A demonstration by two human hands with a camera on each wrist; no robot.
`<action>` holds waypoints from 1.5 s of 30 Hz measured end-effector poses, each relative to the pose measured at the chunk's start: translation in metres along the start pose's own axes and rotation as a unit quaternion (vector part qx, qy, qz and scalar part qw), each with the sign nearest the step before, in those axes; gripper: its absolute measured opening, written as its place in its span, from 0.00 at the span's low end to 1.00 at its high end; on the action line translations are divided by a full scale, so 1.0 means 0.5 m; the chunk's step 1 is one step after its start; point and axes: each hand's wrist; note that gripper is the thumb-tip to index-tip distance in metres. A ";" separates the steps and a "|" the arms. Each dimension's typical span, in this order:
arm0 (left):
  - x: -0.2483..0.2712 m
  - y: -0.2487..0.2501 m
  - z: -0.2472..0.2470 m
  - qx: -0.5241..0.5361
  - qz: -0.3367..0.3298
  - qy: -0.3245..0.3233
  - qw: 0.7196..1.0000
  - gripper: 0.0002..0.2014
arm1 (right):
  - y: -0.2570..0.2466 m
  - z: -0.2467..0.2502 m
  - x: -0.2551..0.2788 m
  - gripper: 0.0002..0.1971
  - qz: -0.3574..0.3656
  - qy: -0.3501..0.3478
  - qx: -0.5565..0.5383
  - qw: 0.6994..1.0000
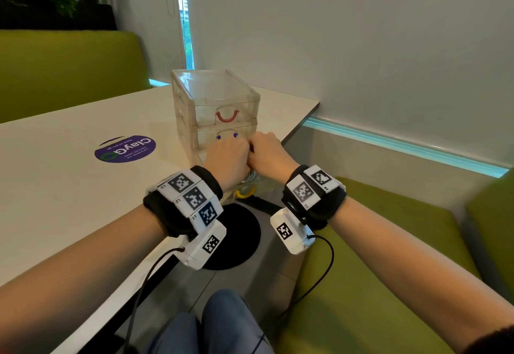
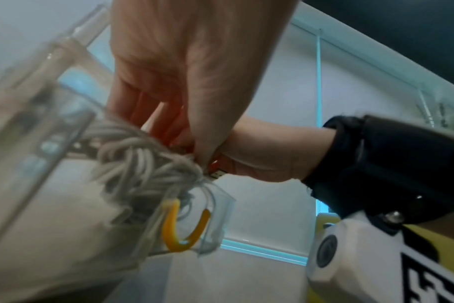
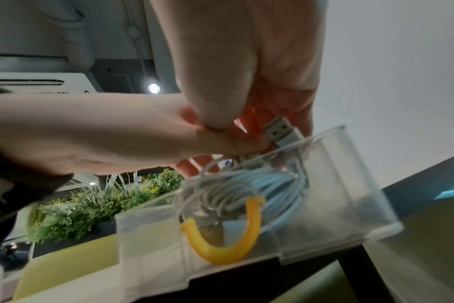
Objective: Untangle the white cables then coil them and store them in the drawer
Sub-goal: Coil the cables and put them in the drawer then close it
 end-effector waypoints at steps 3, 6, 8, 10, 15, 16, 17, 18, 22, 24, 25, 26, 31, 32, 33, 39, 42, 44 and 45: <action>0.003 0.001 0.012 0.004 -0.025 -0.076 0.997 0.14 | 0.013 0.009 0.002 0.14 0.011 -0.045 -0.026 0.999; -0.001 0.003 0.015 -0.004 -0.019 -0.162 0.987 0.39 | 0.021 0.014 -0.003 0.15 0.016 -0.053 -0.006 0.998; -0.004 -0.001 0.013 -0.017 -0.010 -0.189 0.982 0.51 | 0.024 0.015 -0.007 0.15 0.033 -0.041 0.001 0.999; -0.009 -0.009 0.010 -0.022 -0.008 -0.197 0.980 0.52 | 0.027 0.015 -0.009 0.13 0.043 -0.031 0.000 0.999; -0.009 -0.005 0.014 -0.026 -0.003 -0.215 0.976 0.35 | 0.025 0.012 -0.010 0.12 0.059 -0.027 0.018 0.998; -0.008 -0.005 0.014 -0.021 0.000 -0.211 0.977 0.33 | 0.023 0.010 -0.011 0.13 0.061 -0.029 0.028 0.997; -0.008 -0.006 0.014 -0.019 -0.001 -0.206 0.978 0.32 | 0.018 0.008 -0.010 0.14 0.059 -0.038 0.031 0.997; -0.009 -0.009 0.012 -0.020 -0.004 -0.203 0.979 0.31 | 0.015 0.004 -0.007 0.15 0.057 -0.056 0.026 0.996; -0.010 -0.018 0.008 -0.037 -0.019 -0.205 0.978 0.31 | 0.022 0.015 0.007 0.22 0.043 -0.124 -0.029 0.991; -0.008 -0.026 0.010 -0.018 -0.023 -0.214 0.977 0.32 | 0.033 0.028 0.007 0.25 0.022 -0.141 -0.059 0.988; -0.007 -0.031 0.013 -0.001 -0.023 -0.219 0.976 0.33 | 0.035 0.032 0.008 0.26 0.016 -0.146 -0.074 0.986; -0.009 -0.040 0.014 0.017 -0.018 -0.230 0.973 0.34 | 0.035 0.033 0.010 0.27 0.013 -0.147 -0.087 0.985; -0.008 -0.077 0.010 0.154 -0.026 -0.303 0.940 0.35 | 0.039 0.035 0.024 0.23 0.019 -0.106 -0.078 0.991; -0.005 -0.078 0.012 0.173 -0.037 -0.307 0.935 0.34 | 0.043 0.039 0.026 0.20 0.022 -0.101 -0.073 0.992; -0.003 -0.076 0.014 0.184 -0.044 -0.310 0.932 0.31 | 0.045 0.046 0.028 0.18 0.023 -0.103 -0.069 0.992; -0.019 -0.059 0.017 0.101 -0.040 -0.253 0.961 0.21 | 0.062 0.067 0.034 0.23 0.013 -0.198 -0.137 0.971; -0.028 -0.049 0.015 0.036 -0.019 -0.214 0.976 0.20 | 0.066 0.055 0.036 0.25 0.036 -0.162 -0.110 0.980; -0.031 -0.042 0.013 0.018 -0.005 -0.205 0.978 0.20 | 0.072 0.043 0.042 0.24 0.050 -0.114 -0.097 0.987; -0.033 -0.040 0.009 0.012 0.000 -0.196 0.981 0.19 | 0.074 0.037 0.045 0.24 0.056 -0.090 -0.096 0.990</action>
Point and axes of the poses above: each hand's wrist, its own x-axis away from the middle knuckle, its own z-axis out of the back of the hand, y = z × x, and after that the axes turned 5 degrees about z, right-handed
